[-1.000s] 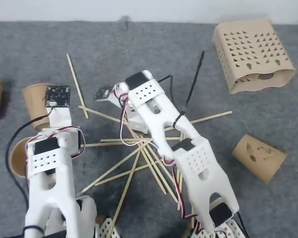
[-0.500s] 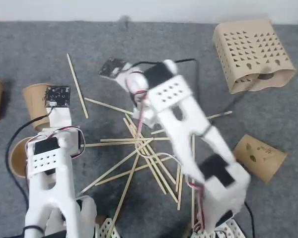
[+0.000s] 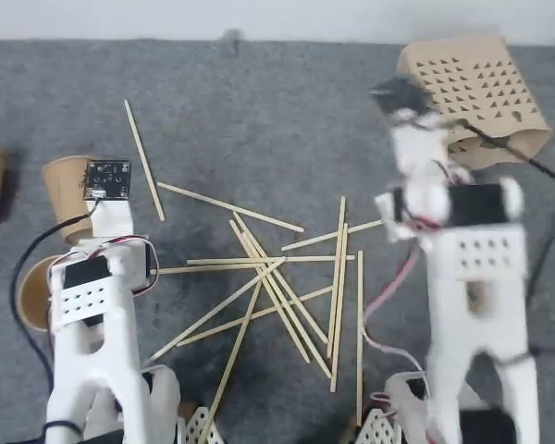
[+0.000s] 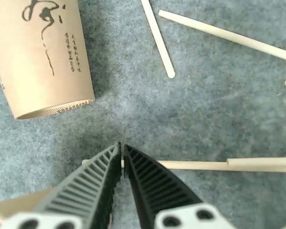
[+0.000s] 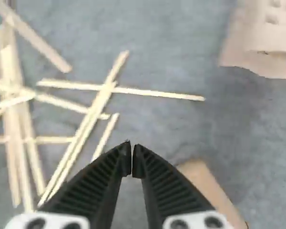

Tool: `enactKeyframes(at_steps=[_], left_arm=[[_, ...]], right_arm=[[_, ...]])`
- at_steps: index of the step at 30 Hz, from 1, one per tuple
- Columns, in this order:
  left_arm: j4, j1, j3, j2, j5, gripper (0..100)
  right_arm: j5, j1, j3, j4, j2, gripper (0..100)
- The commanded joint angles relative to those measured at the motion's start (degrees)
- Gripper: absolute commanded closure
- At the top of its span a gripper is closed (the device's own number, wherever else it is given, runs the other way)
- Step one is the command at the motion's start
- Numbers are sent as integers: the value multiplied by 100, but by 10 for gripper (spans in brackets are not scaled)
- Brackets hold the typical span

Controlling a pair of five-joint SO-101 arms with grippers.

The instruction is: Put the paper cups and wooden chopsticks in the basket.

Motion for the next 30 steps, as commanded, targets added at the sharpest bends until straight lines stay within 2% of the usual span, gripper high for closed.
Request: enactKeyframes(at_steps=[1, 6, 12, 24, 27, 30], left_arm=[[-53, -123, 13, -26, -18, 988], [-53, -123, 13, -26, -18, 988], [-53, -123, 22, -26, -18, 988], [-53, -114, 22, -26, -18, 988], [-105, -79, 22, -26, -18, 988], [-123, 35, 40, -26, -18, 988]], right_arm=[[-105, 470, 1662, -1807, -752, 978], [-114, 796, 3086, -4057, -620, 978], [-545, 1165, 2866, -4998, 418, 978], [-677, 1121, 255, -5086, 3670, 976], [-1143, 1121, 114, -5042, 3785, 909], [-1196, 1077, -79, -4796, 3785, 836]])
